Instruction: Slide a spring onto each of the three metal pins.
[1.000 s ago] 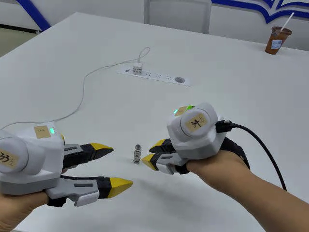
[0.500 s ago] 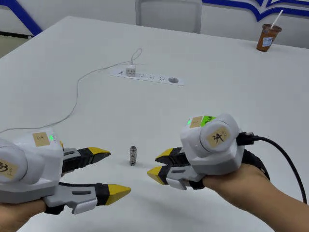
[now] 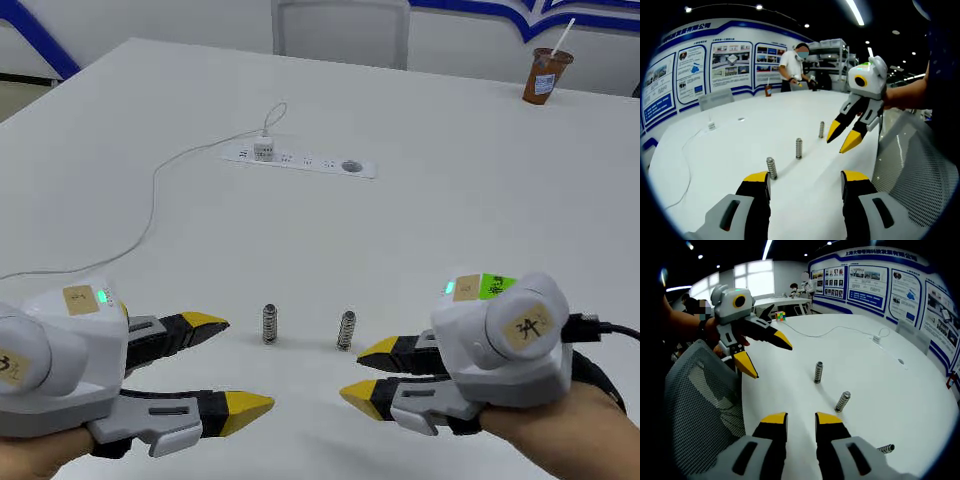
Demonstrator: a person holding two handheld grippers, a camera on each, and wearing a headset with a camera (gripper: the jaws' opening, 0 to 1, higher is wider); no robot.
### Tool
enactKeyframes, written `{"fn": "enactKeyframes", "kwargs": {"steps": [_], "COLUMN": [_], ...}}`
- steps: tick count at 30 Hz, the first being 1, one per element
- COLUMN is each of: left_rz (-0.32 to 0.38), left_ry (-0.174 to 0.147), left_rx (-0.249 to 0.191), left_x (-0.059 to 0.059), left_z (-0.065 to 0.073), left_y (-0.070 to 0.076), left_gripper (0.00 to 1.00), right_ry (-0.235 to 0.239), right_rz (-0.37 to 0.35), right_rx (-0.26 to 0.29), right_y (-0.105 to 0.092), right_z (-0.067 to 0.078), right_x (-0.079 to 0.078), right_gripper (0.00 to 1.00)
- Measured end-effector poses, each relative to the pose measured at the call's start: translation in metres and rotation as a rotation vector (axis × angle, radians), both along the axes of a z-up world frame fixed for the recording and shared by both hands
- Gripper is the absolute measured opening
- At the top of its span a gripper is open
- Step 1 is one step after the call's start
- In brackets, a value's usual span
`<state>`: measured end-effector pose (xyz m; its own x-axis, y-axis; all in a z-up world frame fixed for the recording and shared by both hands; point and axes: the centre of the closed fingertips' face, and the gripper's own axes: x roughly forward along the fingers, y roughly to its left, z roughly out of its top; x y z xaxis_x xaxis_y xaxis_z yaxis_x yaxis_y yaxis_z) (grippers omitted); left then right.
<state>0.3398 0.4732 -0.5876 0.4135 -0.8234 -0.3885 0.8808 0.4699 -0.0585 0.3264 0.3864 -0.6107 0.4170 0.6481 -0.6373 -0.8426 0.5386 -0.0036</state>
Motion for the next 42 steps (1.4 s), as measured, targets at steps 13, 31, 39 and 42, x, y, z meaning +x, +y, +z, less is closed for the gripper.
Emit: {"fn": "enactKeyframes", "kwargs": {"steps": [13,31,39,42], "left_rz": [-0.003,-0.004,0.001,0.002], "left_ry": [0.006,0.013,0.023,0.026], "left_rx": [0.003,-0.001,0.003,0.006], "left_x": [-0.002,-0.001,-0.001,0.0], "left_z": [0.0,-0.002,-0.006,-0.008], "left_y": [0.001,-0.001,0.001,0.002], "left_gripper": [0.6,0.62,0.62,0.63], "right_ry": [0.015,-0.007,-0.021,-0.028], "right_rz": [-0.052,-0.183,-0.22,-0.236], "right_rx": [0.009,0.025,0.04,0.04], "right_y": [-0.037,-0.087,-0.11,-0.118], "right_z": [-0.002,0.003,0.001,0.001], "right_x": [-0.014,-0.007,-0.006,-0.004], "right_gripper": [0.25,0.3,0.37,0.38]}}
